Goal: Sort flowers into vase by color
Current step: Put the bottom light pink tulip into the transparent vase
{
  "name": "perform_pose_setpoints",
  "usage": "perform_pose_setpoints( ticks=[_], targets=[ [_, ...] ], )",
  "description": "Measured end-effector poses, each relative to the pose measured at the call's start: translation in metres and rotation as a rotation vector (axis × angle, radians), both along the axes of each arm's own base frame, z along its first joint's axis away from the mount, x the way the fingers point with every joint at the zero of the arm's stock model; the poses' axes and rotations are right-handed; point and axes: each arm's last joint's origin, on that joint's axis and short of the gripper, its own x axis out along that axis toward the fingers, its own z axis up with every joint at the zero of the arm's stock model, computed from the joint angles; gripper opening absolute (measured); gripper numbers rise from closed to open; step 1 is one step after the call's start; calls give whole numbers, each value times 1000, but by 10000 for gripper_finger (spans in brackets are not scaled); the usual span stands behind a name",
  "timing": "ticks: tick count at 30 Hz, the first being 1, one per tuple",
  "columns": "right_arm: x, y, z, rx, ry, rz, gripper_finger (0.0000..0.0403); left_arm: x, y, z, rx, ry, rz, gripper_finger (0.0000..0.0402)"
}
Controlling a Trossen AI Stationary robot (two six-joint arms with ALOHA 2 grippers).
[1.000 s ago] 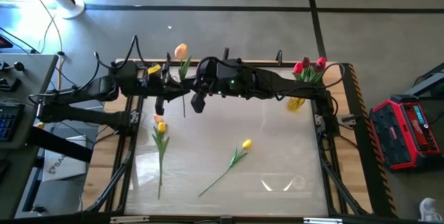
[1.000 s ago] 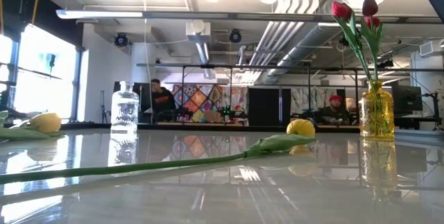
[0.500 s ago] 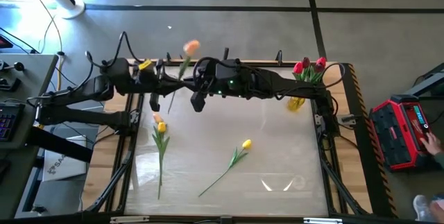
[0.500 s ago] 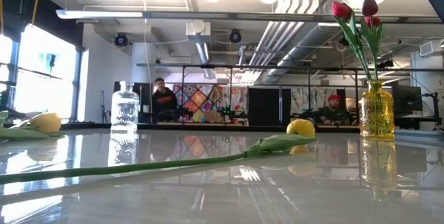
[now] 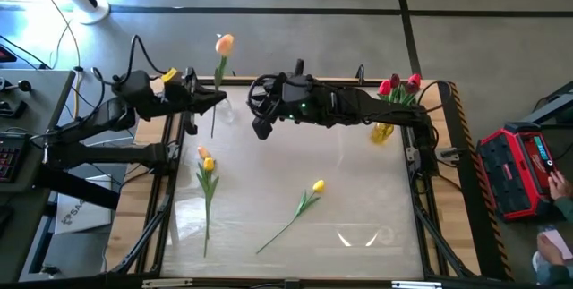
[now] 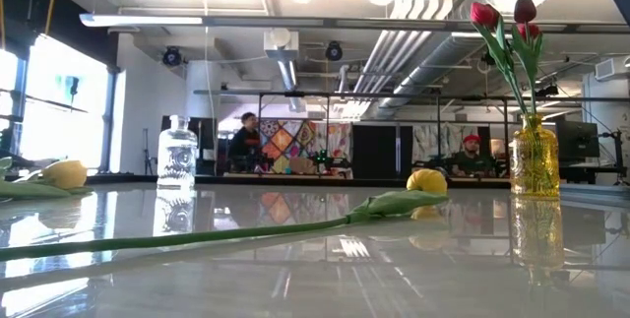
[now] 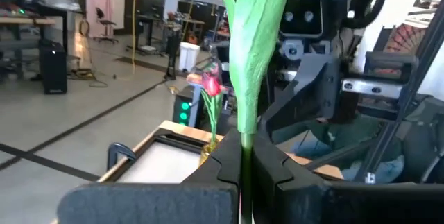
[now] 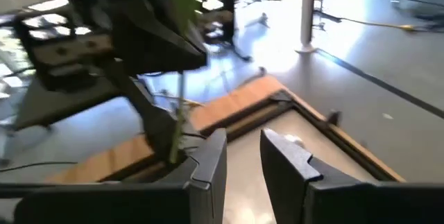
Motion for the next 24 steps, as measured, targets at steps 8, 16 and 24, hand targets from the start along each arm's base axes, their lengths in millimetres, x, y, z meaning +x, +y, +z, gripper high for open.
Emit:
perform_pose_setpoints(
  ticks=[8,16,24],
  targets=[
    [-14,10,3,-66,76,-77,78,-2,4,0,11,1,1,0],
    [-21,24,1,-94,119,-130,78,-2,4,0,13,-1,-19,0],
    [-22,25,-2,-75,141,-136,78,1,4,0,9,0,-68,0]
  ],
)
